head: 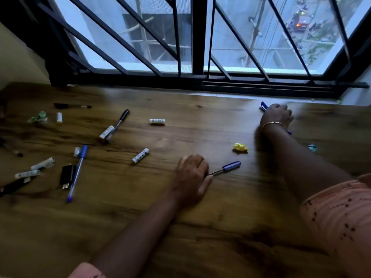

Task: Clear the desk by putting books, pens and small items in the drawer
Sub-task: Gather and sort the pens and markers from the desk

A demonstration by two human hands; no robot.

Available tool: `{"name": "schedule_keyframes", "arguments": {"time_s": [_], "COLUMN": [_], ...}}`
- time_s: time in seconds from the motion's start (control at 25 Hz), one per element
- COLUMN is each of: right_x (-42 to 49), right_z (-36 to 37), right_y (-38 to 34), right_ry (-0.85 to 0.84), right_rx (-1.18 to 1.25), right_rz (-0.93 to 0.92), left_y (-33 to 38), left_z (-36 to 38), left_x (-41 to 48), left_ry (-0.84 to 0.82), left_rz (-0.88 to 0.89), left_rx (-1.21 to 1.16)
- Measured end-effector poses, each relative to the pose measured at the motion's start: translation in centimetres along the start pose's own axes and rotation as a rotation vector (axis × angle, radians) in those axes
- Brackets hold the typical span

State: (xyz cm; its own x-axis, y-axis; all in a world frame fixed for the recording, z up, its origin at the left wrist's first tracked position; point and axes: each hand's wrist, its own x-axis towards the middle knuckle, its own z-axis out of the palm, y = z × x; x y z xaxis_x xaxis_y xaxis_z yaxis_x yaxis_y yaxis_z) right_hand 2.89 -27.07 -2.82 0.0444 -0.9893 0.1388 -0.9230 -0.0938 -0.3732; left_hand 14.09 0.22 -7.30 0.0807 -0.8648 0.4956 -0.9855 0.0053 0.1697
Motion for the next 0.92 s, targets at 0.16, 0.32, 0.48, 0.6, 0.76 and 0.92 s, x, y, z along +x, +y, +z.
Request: {"name": "schedule_keyframes", "arguments": {"time_s": [0.16, 0.32, 0.48, 0.6, 0.76, 0.92], "right_x": [-3.9, -13.8, -21.4, -23.4, -24.9, -26.5], "right_z": [-3.3, -5.2, -4.6, -4.8, -3.8, -1.0], "right_y": [-0.3, -1.0, -4.6, -7.4, -9.2, -9.2], "right_ry": [0.120, -0.183, -0.767, -0.738, -0.542, -0.588], "right_rx": [0.467, 1.286, 1.479, 1.464, 1.259, 1.101], "right_rz": [-0.023, 0.085, 0.149, -0.015, -0.389, -0.389], "left_y": [0.2, 0.2, 0.8, 0.7, -4.5, -13.0], "left_z": [0.2, -0.8, -2.4, -3.9, -6.7, -10.2], "left_x": [0.1, 0.1, -0.5, -1.0, -2.8, -5.2], "left_ry": [0.053, 0.083, -0.007, -0.065, 0.243, 0.294], "left_rz": [-0.055, -0.253, -0.376, -0.517, -0.638, -0.928], "left_rx": [-0.003, -0.150, -0.308, -0.368, -0.236, 0.202]}}
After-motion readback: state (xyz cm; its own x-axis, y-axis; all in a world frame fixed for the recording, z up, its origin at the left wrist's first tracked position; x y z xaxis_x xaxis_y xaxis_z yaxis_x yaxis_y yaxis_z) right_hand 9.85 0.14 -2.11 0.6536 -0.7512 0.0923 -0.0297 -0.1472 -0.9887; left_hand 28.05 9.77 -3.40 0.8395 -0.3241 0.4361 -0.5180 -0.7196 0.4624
